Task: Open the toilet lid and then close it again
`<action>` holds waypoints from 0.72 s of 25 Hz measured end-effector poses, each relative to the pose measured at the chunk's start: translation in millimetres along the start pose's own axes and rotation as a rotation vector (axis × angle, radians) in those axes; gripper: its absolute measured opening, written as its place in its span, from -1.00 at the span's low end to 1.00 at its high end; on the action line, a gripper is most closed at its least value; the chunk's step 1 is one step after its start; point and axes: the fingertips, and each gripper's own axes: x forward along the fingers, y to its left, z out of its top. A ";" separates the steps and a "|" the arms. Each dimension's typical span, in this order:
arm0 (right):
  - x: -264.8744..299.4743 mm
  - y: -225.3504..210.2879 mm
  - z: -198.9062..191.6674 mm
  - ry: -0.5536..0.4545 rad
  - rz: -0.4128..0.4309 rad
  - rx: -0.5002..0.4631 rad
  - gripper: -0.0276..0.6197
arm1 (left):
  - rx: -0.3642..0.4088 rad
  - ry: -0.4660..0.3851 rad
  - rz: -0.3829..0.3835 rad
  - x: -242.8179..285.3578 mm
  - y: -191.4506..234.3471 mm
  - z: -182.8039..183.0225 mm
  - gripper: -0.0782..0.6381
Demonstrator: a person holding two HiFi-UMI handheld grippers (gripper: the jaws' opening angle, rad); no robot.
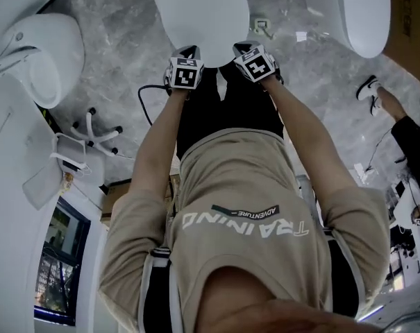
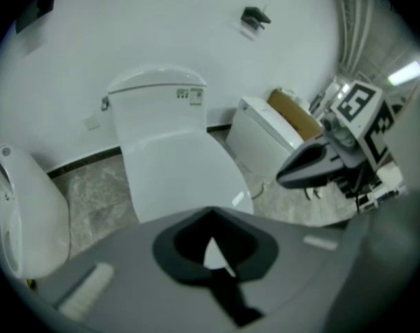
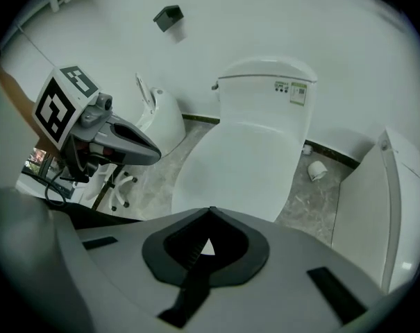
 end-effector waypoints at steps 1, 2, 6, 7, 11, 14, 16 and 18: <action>-9.4 -2.5 7.6 -0.015 -0.004 -0.002 -0.87 | 0.002 -0.022 0.013 -8.6 2.4 11.9 -0.78; -18.7 -5.3 14.2 -0.024 -0.011 -0.008 -0.87 | 0.005 -0.043 0.027 -16.9 4.7 23.5 -0.78; -50.5 -14.4 54.6 -0.097 -0.034 -0.048 -0.87 | 0.006 -0.146 0.071 -50.3 16.3 73.7 -0.78; -60.3 -12.4 63.8 -0.119 -0.036 -0.060 -0.87 | 0.000 -0.171 0.079 -61.5 16.0 82.7 -0.78; -99.9 2.2 102.1 -0.223 -0.030 -0.090 -0.87 | -0.027 -0.280 0.114 -107.7 17.7 115.4 -0.78; -132.3 13.0 135.5 -0.309 -0.034 -0.119 -0.87 | -0.053 -0.379 0.147 -142.6 25.3 144.9 -0.78; -156.5 17.2 159.0 -0.369 -0.051 -0.150 -0.87 | -0.061 -0.451 0.154 -167.1 26.7 166.8 -0.77; -180.2 16.1 184.7 -0.430 -0.075 -0.176 -0.87 | -0.042 -0.525 0.164 -194.1 27.6 193.9 -0.78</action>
